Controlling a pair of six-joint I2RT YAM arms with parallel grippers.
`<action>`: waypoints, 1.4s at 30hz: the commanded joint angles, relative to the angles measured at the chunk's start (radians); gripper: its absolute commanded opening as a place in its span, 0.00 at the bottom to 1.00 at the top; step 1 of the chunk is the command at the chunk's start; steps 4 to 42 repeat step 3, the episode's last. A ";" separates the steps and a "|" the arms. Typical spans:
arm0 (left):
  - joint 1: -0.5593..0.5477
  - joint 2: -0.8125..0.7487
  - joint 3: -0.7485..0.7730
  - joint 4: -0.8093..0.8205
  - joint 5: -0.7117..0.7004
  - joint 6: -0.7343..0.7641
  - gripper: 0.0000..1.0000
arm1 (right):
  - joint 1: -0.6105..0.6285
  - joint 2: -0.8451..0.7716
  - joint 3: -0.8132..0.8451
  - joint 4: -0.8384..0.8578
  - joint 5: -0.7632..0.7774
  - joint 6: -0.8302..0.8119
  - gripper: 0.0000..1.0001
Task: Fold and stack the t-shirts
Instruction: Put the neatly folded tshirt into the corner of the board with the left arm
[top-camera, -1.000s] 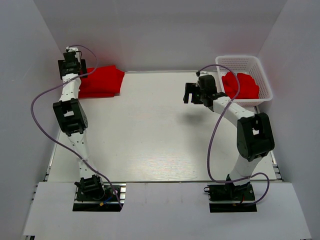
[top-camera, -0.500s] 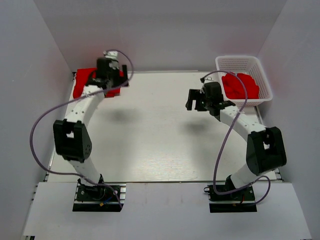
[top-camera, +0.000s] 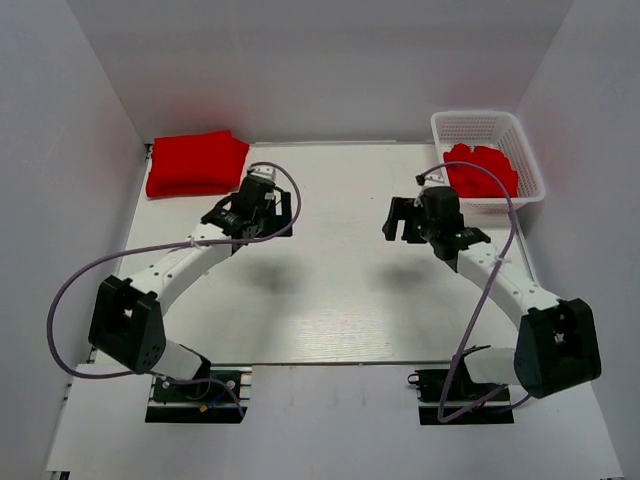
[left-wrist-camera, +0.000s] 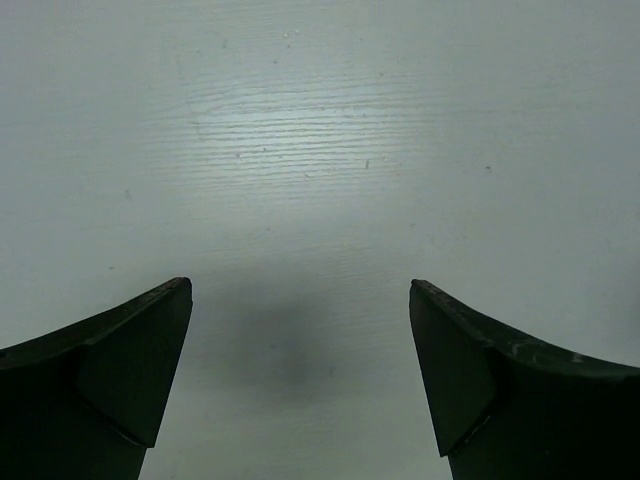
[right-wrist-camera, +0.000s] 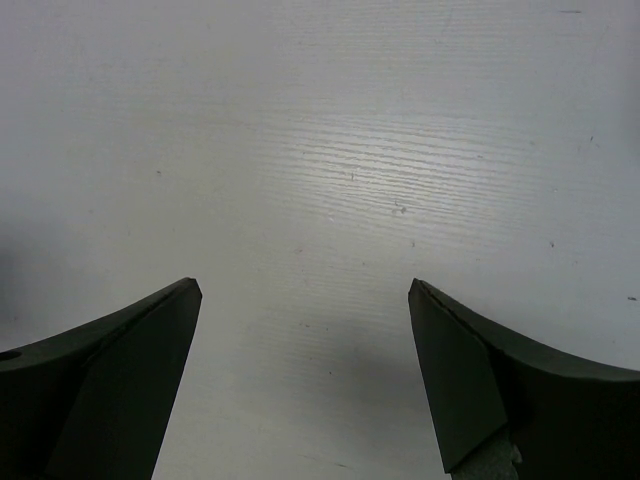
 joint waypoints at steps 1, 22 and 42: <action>-0.023 -0.061 0.034 -0.050 -0.139 -0.030 1.00 | -0.002 -0.048 -0.045 0.038 0.013 0.009 0.90; -0.032 -0.081 0.045 -0.050 -0.139 -0.030 1.00 | 0.002 -0.064 -0.064 0.052 -0.011 0.016 0.90; -0.032 -0.081 0.045 -0.050 -0.139 -0.030 1.00 | 0.002 -0.064 -0.064 0.052 -0.011 0.016 0.90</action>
